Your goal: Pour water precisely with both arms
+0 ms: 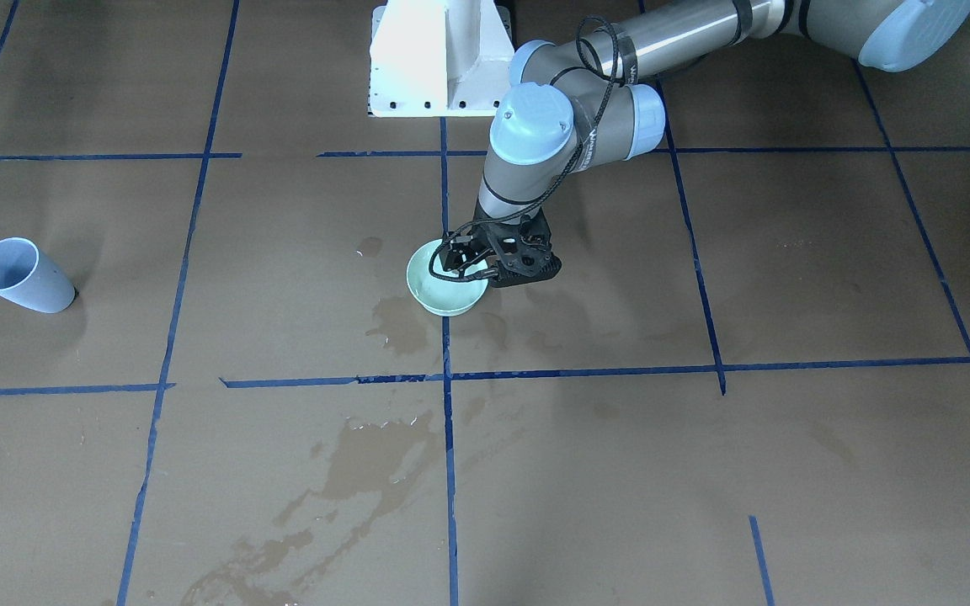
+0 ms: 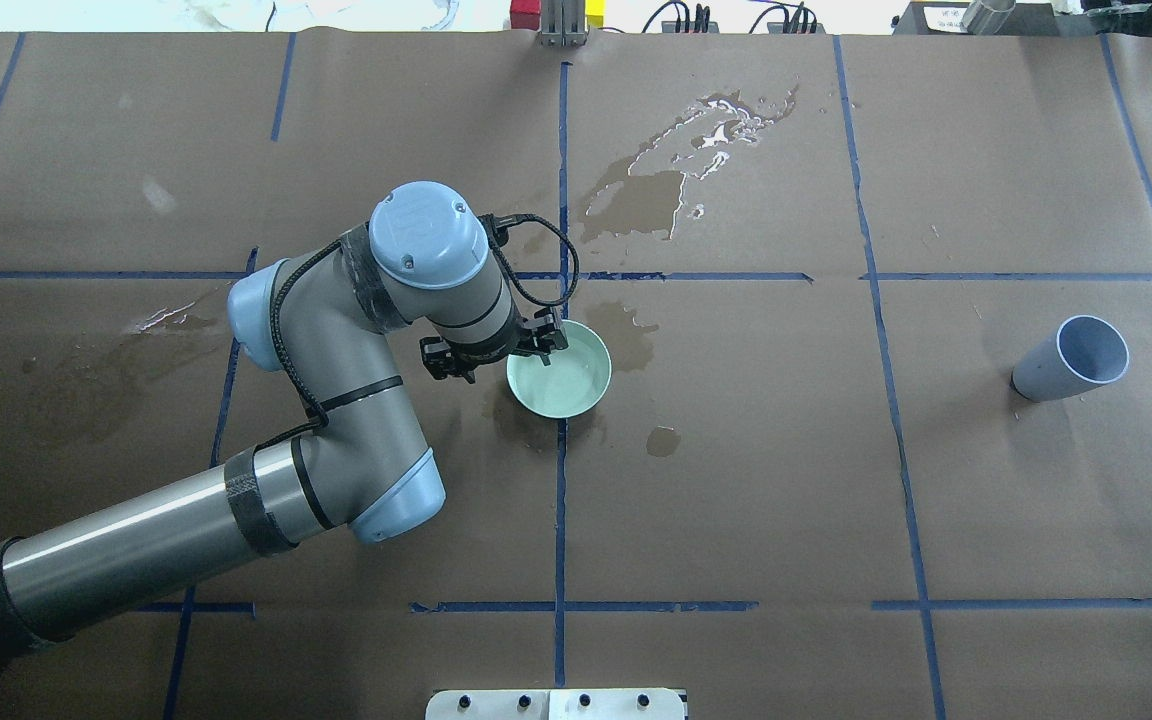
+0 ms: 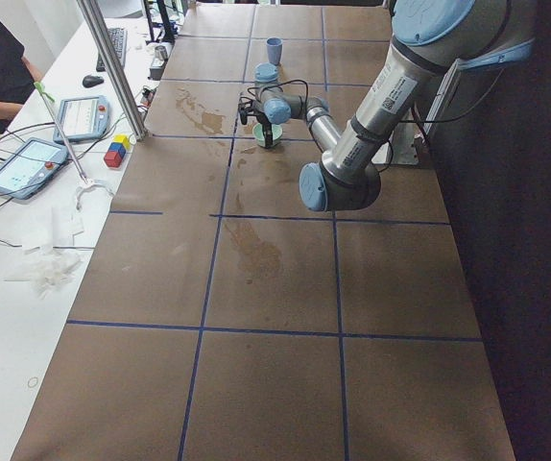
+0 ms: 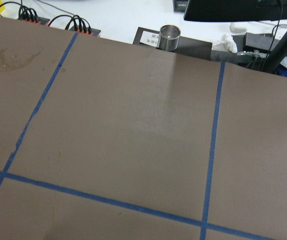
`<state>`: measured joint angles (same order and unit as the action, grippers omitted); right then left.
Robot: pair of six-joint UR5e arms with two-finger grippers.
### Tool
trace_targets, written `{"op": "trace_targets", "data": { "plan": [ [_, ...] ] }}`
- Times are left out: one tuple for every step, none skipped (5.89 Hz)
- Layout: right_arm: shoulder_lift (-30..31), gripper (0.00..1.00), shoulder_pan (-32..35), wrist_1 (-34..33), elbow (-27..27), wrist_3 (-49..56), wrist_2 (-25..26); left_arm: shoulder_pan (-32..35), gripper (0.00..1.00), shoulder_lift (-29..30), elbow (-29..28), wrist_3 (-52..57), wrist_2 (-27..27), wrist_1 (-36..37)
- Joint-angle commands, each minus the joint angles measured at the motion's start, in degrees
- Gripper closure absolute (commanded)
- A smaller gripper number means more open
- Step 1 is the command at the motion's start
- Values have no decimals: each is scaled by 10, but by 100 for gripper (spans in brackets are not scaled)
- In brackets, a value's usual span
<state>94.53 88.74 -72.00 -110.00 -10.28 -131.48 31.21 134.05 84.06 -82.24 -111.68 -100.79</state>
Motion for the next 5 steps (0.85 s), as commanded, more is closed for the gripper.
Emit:
{"op": "trace_targets", "data": {
  "plan": [
    [-29,0,37,-179,-8,166,-50,-8,11,-3,-2,-1,1,0],
    [-30,0,29,-227,-9,190,-47,-13,17,-4,-2,-1,1,0],
    [-30,0,35,-252,-9,211,-47,-13,30,-3,-2,-2,1,-1],
    [-29,0,40,-252,-13,214,-47,-14,47,-4,-2,-2,1,-4],
    [-29,0,40,-252,-11,214,-47,-16,61,-4,-3,0,1,-6]
  ]
}}
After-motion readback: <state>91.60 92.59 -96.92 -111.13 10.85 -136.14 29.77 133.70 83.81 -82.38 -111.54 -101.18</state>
